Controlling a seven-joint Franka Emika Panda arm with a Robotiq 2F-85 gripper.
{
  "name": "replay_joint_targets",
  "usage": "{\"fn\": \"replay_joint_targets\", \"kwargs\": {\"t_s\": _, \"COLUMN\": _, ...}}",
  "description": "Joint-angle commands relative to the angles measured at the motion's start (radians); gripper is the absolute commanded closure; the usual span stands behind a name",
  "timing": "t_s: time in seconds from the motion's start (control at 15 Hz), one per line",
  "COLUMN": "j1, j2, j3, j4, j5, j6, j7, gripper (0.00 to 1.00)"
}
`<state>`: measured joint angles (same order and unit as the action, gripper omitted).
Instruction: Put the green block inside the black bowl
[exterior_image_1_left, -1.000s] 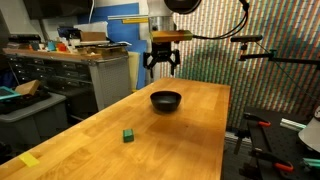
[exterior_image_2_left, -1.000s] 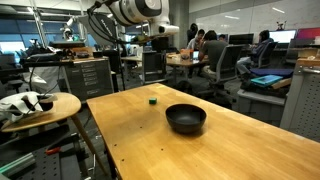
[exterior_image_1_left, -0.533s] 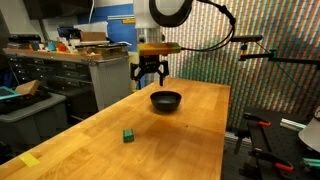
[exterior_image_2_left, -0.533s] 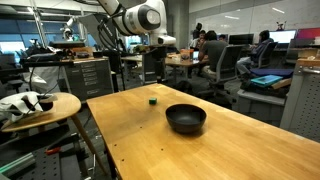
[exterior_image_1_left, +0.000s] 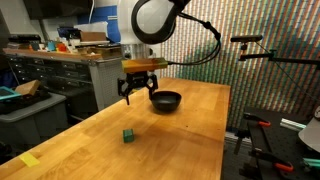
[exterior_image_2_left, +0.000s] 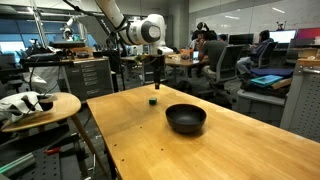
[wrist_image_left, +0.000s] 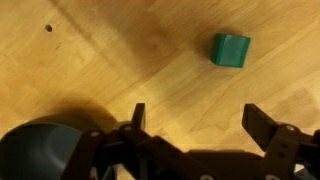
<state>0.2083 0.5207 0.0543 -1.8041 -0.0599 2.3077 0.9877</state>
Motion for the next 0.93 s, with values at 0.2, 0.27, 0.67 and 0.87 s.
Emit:
{"fn": "replay_joint_targets", "kwargs": {"t_s": 0.2, "j1": 0.036, "j2": 0.144, "j3": 0.000, "j4": 0.136, "j5": 0.049, "j6": -0.006, "j7": -0.028, "gripper": 0.00}}
{"fn": "replay_joint_targets", "kwargs": {"t_s": 0.27, "j1": 0.041, "j2": 0.161, "j3": 0.000, "j4": 0.149, "j5": 0.051, "j6": -0.001, "j7": -0.030, "gripper": 0.00}}
{"fn": "replay_joint_targets", "kwargs": {"t_s": 0.67, "j1": 0.057, "j2": 0.243, "j3": 0.013, "j4": 0.214, "j5": 0.077, "j6": -0.009, "j7": -0.078, "gripper": 0.00}}
{"fn": "replay_joint_targets", "kwargs": {"t_s": 0.87, "j1": 0.065, "j2": 0.278, "j3": 0.015, "j4": 0.240, "j5": 0.081, "j6": -0.013, "j7": -0.099, "gripper": 0.00}}
